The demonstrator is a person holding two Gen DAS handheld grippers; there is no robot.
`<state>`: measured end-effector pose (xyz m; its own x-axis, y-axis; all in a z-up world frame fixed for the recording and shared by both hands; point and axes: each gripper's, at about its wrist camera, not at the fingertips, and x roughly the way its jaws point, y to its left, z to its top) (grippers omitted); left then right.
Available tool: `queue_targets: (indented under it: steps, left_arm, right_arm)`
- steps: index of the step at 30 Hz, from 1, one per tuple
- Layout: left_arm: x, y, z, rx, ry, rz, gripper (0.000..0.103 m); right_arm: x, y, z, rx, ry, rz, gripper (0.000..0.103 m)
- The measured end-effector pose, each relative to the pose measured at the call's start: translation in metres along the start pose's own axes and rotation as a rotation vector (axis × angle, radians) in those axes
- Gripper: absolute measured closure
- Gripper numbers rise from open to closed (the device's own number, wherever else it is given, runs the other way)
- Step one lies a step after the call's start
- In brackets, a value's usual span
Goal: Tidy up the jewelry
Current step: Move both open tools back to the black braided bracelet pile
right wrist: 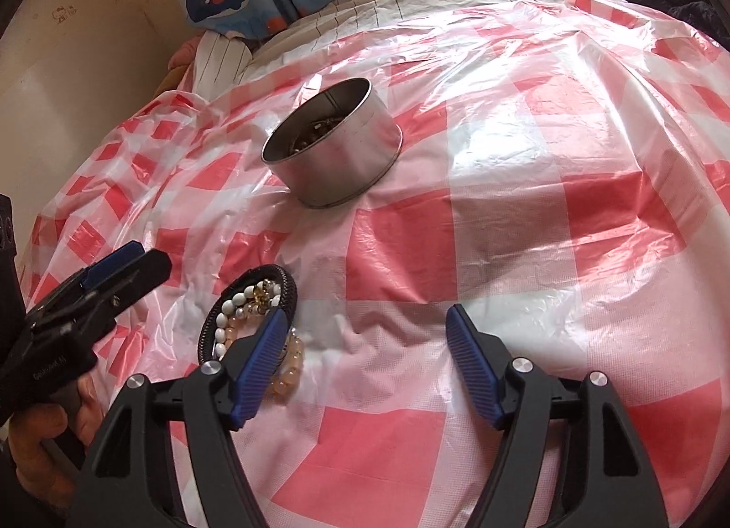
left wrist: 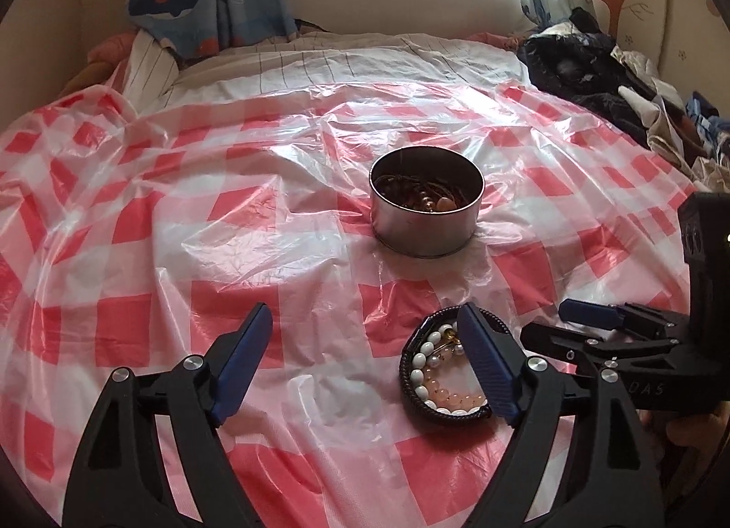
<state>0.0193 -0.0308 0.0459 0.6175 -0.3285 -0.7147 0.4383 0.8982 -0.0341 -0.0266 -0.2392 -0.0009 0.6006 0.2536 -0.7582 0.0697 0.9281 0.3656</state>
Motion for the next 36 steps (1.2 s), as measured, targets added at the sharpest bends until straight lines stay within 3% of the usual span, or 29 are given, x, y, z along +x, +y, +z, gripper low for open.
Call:
queue_targets:
  steps: [8,20,24,26,30,36]
  left_arm:
    - [-0.001,-0.014,-0.001,0.087,-0.003,0.045,0.021]
    - [0.0,-0.014,-0.002,0.106,0.005,0.056,0.018]
    - [0.004,-0.009,-0.002,0.16,0.037,0.076,0.018]
    - [0.005,-0.009,-0.004,0.201,0.079,0.019,0.018]
    - [-0.005,-0.025,-0.009,0.299,0.068,-0.101,0.018]
    - [0.009,-0.05,-0.025,0.414,0.104,-0.054,0.018]
  right_arm:
    - [0.001,0.001,0.0,-0.005,0.002,-0.003,0.029]
    - [0.001,0.003,-0.001,-0.011,0.006,-0.004,0.028]
    - [-0.007,-0.001,0.001,0.005,-0.03,-0.029,0.028]
    - [-0.012,-0.003,0.003,0.013,-0.055,-0.043,0.028]
    - [-0.016,-0.011,0.005,0.047,-0.06,-0.03,0.028]
    - [-0.015,-0.013,0.005,0.055,-0.046,-0.017,0.028]
